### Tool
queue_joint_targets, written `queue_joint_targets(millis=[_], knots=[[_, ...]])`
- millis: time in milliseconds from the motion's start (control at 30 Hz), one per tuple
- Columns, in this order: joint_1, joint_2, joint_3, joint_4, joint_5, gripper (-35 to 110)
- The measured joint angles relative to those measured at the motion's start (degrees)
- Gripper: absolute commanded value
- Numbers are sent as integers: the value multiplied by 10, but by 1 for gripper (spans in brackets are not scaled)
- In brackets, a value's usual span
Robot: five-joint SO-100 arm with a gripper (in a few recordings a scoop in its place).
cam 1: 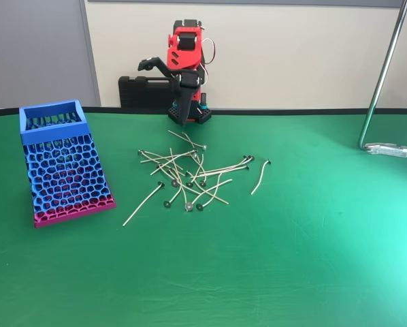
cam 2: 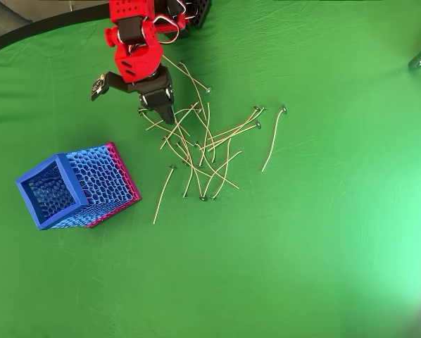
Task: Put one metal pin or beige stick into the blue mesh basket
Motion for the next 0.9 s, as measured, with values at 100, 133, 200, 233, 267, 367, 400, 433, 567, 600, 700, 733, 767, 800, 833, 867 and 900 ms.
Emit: queue_joint_targets(millis=[100, 133, 200, 233, 267, 367, 400, 433, 567, 600, 700, 733, 767, 800, 833, 867, 900], knots=[[10, -43, -39, 20, -17, 1], [11, -63, -53, 30, -26, 1], [18, -98, -86, 47, -40, 1], [23, -113, -102, 54, -48, 1], [26, -131, -119, 63, -55, 1], [36, -180, -161, 83, -75, 1], [40, -196, -175, 91, -80, 1], [46, -211, -187, 97, -85, 2], [57, -269, -229, 124, -106, 1], [58, -281, -236, 130, -112, 1], [56, -318, -253, 136, -134, 1], [57, -330, -259, 137, -142, 1], [59, -343, -266, 137, -151, 1], [62, -354, -274, 137, -161, 1], [64, -364, -282, 139, -172, 1], [67, -374, -290, 142, -188, 1], [69, -381, -297, 147, -200, 1]])
